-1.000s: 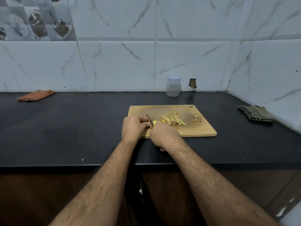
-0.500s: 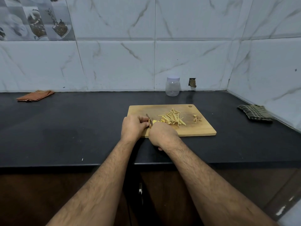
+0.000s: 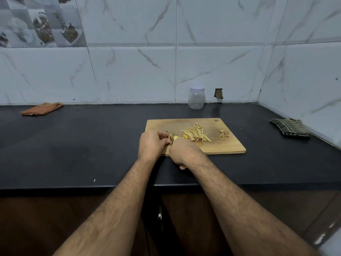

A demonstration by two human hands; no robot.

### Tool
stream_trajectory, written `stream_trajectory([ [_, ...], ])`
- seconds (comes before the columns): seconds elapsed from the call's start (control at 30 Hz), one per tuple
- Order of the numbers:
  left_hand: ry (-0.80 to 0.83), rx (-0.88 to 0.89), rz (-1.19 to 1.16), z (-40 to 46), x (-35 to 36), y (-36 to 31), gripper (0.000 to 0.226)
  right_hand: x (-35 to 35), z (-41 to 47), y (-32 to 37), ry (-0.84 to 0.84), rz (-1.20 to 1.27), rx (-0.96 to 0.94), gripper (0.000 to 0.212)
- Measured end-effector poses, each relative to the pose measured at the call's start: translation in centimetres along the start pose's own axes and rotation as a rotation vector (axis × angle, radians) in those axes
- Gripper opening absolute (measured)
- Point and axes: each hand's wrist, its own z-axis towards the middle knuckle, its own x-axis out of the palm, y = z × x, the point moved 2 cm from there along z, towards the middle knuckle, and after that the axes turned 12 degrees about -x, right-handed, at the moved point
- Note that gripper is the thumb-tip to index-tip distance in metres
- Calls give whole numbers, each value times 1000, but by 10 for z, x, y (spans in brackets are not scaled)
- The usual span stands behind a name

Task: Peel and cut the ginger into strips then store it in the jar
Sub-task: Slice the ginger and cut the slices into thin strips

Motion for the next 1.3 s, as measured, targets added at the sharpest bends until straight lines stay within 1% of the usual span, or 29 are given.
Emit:
stream_trajectory([
  [0.07, 7, -5, -7, 1, 0, 0, 16, 0, -1, 0, 10, -5, 12, 18],
  [0.2, -7, -1, 7, 1, 0, 1, 14, -4, 2, 5, -4, 10, 26, 14],
  [0.33, -17, -18, 9, 1, 1, 0, 13, -7, 2, 8, -56, 24, 38, 22],
  [0.57, -34, -25, 5, 2, 3, 2, 12, -8, -1, 12, -49, 21, 22, 7],
  [0.67, -37, -20, 8, 1, 3, 1, 13, -9, -2, 11, -38, 28, 17, 18],
  [0.8, -36, 23, 27, 0, 4, -1, 28, -9, -6, 10, -25, 18, -1, 32],
  [0.87, -33, 28, 31, 0, 3, 0, 28, -8, -8, 10, -18, 3, -8, 38],
  [0.97, -19, 35, 33, 2, 4, 2, 25, -9, -10, 8, -5, -3, 5, 34],
  [1.07, -18, 53, 37, 1, 3, 2, 22, -7, -15, 6, 5, -12, 44, 10],
  [1.1, -20, 54, 36, 2, 2, 2, 21, -6, -18, 5, 1, -12, 49, 7],
  [1.3, -16, 55, 36, 2, 2, 2, 20, -1, -39, 1, -24, -23, 30, 25],
])
